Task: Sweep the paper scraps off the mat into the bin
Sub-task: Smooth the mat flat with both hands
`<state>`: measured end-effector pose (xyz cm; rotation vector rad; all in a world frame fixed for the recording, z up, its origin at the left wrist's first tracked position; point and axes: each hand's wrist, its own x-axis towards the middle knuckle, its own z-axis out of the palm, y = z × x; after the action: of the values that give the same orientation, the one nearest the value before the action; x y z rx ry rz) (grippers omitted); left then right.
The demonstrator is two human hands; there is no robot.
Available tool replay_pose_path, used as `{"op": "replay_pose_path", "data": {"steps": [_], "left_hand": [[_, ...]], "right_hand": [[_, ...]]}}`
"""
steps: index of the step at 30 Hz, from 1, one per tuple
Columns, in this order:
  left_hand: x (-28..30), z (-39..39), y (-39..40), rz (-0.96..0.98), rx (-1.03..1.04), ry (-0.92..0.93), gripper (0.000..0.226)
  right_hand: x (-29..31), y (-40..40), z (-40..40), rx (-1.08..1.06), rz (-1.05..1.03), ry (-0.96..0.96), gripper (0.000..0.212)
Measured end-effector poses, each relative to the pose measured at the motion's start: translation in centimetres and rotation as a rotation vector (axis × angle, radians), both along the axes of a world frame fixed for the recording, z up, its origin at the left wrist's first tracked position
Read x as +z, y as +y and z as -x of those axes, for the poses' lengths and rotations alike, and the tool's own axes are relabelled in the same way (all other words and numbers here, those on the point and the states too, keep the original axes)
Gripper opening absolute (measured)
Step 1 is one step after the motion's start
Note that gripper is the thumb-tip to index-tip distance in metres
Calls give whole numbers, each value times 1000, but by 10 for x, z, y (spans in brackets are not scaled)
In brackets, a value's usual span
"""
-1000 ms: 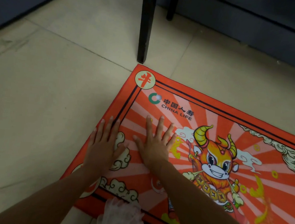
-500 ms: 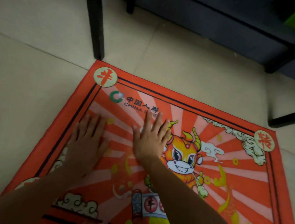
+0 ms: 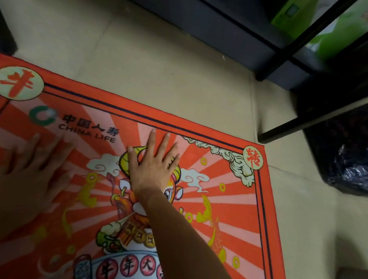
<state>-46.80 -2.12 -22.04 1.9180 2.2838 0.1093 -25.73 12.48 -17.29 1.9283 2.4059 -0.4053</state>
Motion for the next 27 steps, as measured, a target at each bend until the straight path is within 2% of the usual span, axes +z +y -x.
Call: {"op": "replay_pose_path", "data": {"steps": [10,13,16,18,21,24,27], "left_hand": [[27,-18,2,-116,137,-63,69],[38,-16,4,-210,157,-49,60],[41,9,12,-276,203,-59,52],[37,30,17,-295,298,-76,52],[31,66,30,-273,404,-128,57],[20,102,51,-179,386,-145,60],[21,127,72,-170,419,-192,61]], "right_hand": [[1,5,0,11,10,6,76],[1,8,9,102,-99,48,68],[0,6,48,356,-219,155,58],[-1,3,87,497,-173,250,53],[-6,1,151,658,-79,294,57],[-13,-3,217,761,-2,282,55],[-9,3,255,758,16,326,54]]}}
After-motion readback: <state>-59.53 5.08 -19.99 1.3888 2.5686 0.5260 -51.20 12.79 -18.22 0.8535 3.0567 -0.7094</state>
